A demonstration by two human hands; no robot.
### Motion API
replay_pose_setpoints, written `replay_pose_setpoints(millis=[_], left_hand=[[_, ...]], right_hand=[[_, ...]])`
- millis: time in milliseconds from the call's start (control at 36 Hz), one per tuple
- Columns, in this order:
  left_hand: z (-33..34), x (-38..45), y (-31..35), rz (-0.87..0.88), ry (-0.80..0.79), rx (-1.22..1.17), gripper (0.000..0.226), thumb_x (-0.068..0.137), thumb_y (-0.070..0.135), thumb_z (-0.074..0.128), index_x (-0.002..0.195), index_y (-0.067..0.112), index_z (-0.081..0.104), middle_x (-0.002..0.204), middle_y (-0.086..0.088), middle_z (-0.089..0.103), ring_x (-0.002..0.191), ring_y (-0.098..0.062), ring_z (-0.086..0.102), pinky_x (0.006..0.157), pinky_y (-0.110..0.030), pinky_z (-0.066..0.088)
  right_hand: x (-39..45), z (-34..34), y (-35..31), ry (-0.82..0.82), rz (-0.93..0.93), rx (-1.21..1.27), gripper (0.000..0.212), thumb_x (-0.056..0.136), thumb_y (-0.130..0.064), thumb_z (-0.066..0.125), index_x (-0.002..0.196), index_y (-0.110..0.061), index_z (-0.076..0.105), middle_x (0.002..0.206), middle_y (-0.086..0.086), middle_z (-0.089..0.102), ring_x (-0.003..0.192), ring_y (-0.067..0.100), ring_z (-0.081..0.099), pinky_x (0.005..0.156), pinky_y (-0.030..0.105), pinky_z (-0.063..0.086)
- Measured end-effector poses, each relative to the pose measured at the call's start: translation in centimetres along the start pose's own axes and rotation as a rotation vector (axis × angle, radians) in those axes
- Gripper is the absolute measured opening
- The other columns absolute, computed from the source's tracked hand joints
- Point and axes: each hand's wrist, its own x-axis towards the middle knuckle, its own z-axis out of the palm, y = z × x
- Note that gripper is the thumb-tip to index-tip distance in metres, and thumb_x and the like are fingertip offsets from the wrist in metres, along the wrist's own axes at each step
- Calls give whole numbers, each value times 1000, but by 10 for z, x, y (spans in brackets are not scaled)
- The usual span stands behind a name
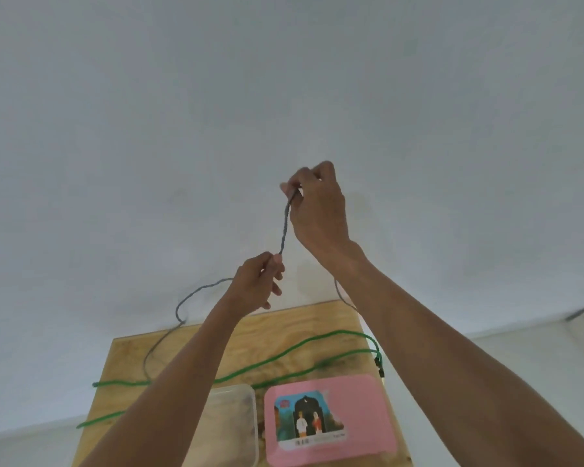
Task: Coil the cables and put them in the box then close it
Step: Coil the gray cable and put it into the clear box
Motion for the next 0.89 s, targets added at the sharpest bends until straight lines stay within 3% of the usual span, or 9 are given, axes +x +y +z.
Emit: replay_pose_setpoints(millis=[83,250,361,472,556,639,722,806,889], left_hand=[[-16,0,17,109,32,8,39,106,42,37,97,13,62,97,-3,67,77,-21,72,50,-40,57],[-72,-10,26,291,232,40,44,106,41,39,85,10,63,84,-2,70,68,-17,71,46,-48,53],[-118,-19,8,225,532,-132,47,104,44,44,81,7,60,74,-3,66,59,-19,64,51,-39,49],[-152,-28,-17,96,754,-163,39,100,47,52,83,13,62,75,0,66,58,-17,62,60,-41,52],[-161,-34,-36,-2,841,-214,32,99,45,55,87,17,64,83,-2,68,64,-19,64,54,-34,53],[-159,-37,-49,-111,829,-279,27,99,39,59,115,18,64,110,-6,65,84,-21,70,48,-30,55],[-147,-40,-54,-160,859,-191,52,95,49,59,140,26,43,132,-2,48,105,-26,62,62,-45,62],[-127,-55,-48,-41,957,-171,48,88,71,45,115,31,48,122,0,55,94,-25,68,76,-58,58],[-108,-80,-39,53,595,-377,59,94,68,30,104,22,66,99,-3,73,95,-19,71,87,-50,55]], right_hand=[[19,-5,-29,33,-48,90,12,93,-13,67,85,-5,68,89,-2,46,65,-13,47,62,-2,37],[51,-7,-50,-28,-25,91,32,93,-43,64,82,-14,72,77,0,69,70,13,61,66,26,50],[60,-9,-42,-287,51,-3,34,91,-50,62,79,-19,70,77,0,68,78,20,62,61,28,45],[54,-9,-46,-738,60,251,32,90,-43,68,82,-12,72,77,-1,71,66,8,66,61,18,49],[43,2,-48,-964,178,495,25,93,-35,67,94,-10,73,83,3,67,76,15,69,76,34,57],[30,22,-61,-935,300,738,22,94,-20,66,106,-1,70,89,8,65,75,21,66,81,44,59],[17,41,-84,-828,397,881,24,94,-14,66,109,4,67,90,13,67,73,24,69,81,48,60],[14,58,-104,-703,456,917,20,94,-14,65,106,2,68,90,14,69,73,24,73,79,46,62],[18,71,-122,-603,485,942,18,95,-13,64,105,2,67,89,14,69,72,24,74,76,46,62]])
